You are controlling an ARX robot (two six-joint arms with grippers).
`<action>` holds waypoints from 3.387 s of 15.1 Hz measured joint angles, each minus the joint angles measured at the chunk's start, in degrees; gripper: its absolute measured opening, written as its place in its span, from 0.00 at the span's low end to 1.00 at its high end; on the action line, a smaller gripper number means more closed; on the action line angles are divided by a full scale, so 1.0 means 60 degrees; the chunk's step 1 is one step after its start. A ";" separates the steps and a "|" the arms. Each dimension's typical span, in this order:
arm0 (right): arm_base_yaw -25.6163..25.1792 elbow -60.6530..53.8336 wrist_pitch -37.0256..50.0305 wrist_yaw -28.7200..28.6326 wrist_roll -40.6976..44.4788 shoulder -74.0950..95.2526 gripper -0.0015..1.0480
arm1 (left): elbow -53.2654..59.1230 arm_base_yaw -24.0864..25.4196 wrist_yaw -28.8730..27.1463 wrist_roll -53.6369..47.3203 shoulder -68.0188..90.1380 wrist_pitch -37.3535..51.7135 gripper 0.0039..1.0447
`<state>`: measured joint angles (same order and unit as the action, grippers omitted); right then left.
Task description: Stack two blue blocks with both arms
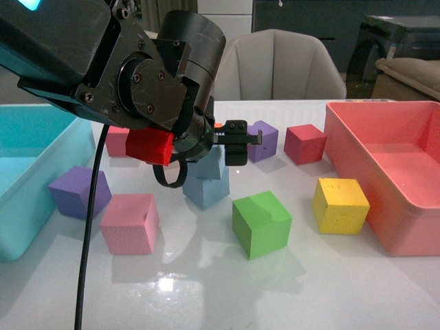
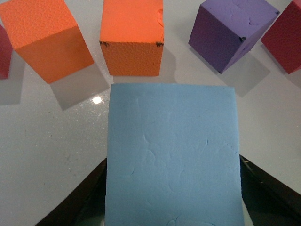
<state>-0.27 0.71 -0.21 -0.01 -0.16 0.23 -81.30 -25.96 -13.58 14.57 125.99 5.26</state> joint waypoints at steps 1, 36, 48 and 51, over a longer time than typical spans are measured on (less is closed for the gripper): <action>0.0000 0.0000 0.0000 0.0000 0.0000 0.0000 0.94 | 0.0022 0.0007 0.0036 0.0000 -0.0004 0.0135 0.85; 0.0000 0.0000 0.0000 0.0000 0.0000 0.0000 0.94 | 1.3442 0.4386 0.2127 -0.2291 -1.4560 0.5399 0.01; 0.0000 0.0000 0.0000 0.0000 0.0000 0.0000 0.94 | 1.3449 0.4306 0.2262 -0.2299 -1.8385 0.1738 0.01; 0.0000 0.0000 0.0000 0.0000 0.0000 0.0000 0.94 | 1.3449 0.4306 0.2262 -0.2295 -1.8954 0.1191 0.01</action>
<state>-0.27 0.71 -0.21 -0.01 -0.16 0.23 -0.60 -0.12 -0.01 0.80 12.27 12.40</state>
